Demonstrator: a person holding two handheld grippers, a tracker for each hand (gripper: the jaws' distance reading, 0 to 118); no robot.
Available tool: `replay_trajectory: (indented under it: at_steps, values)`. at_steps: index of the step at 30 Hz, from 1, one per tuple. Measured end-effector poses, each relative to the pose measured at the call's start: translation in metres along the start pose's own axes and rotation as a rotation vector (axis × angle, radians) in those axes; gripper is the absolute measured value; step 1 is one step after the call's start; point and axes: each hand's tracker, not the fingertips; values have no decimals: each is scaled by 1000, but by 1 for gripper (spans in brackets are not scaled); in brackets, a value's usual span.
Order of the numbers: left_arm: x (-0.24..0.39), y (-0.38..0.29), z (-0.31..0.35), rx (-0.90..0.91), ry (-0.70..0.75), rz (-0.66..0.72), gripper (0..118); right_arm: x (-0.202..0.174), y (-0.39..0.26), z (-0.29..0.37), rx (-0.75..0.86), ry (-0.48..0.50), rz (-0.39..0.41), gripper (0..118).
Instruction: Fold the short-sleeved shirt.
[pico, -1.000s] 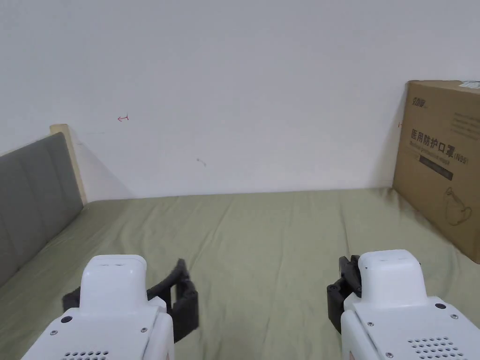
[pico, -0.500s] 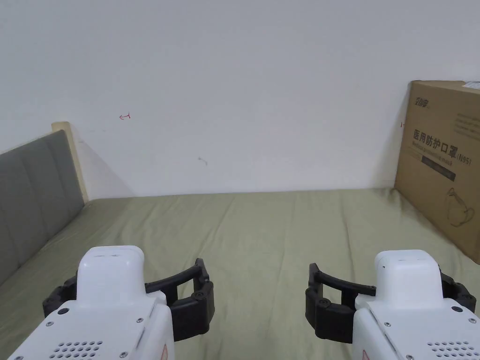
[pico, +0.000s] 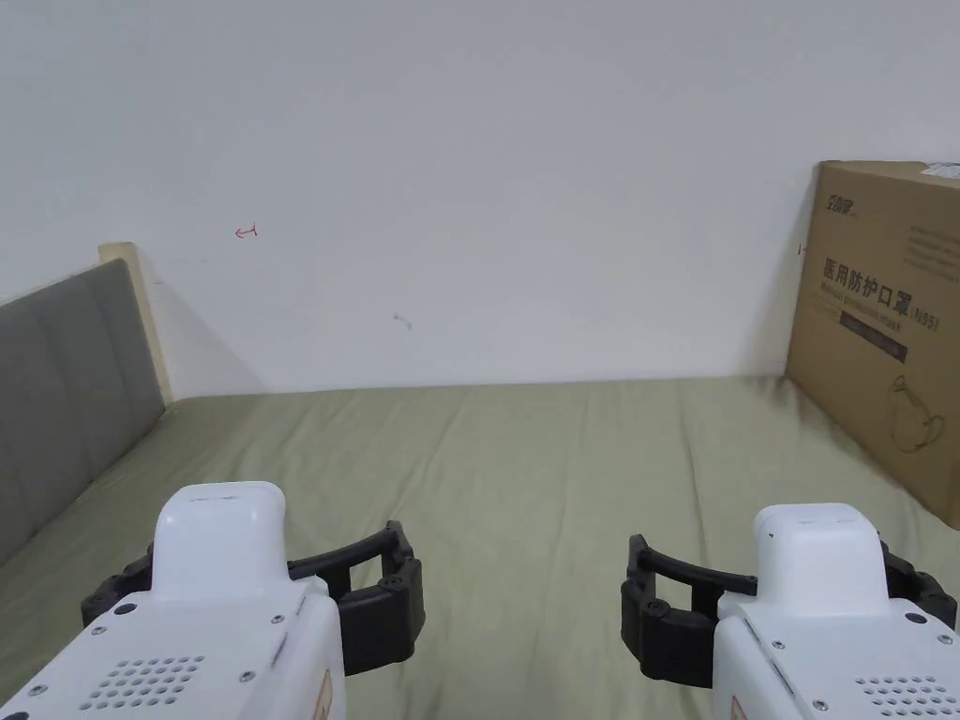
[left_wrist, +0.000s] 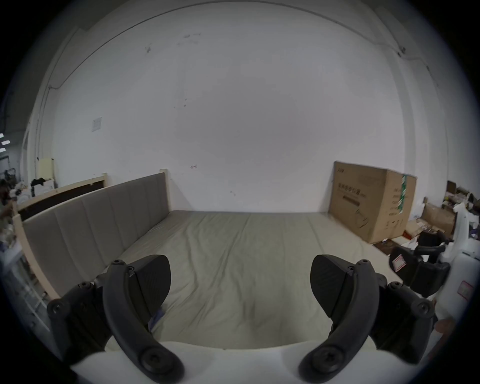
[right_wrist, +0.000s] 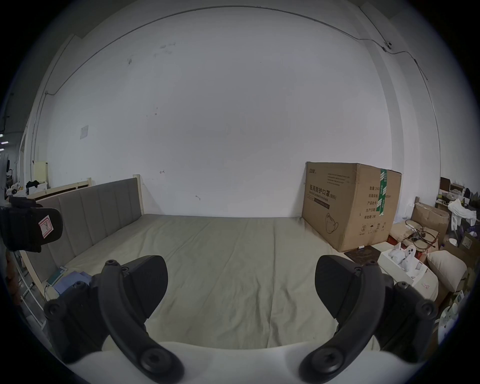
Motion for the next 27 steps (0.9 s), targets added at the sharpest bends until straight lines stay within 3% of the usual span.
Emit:
replay_trajectory:
  at_steps: [14, 19, 27]
  values:
    - [2, -11, 2, 63, -48, -19, 118, -5, -5, -1, -23, 4, 25, 114]
    - [-5, -12, -1, 18, -137, 75, 118, -5, -7, -2, -33, 6, 23, 114]
    - [-2, -15, -1, 69, -96, 16, 118, -4, -7, -4, -27, 9, 14, 114]
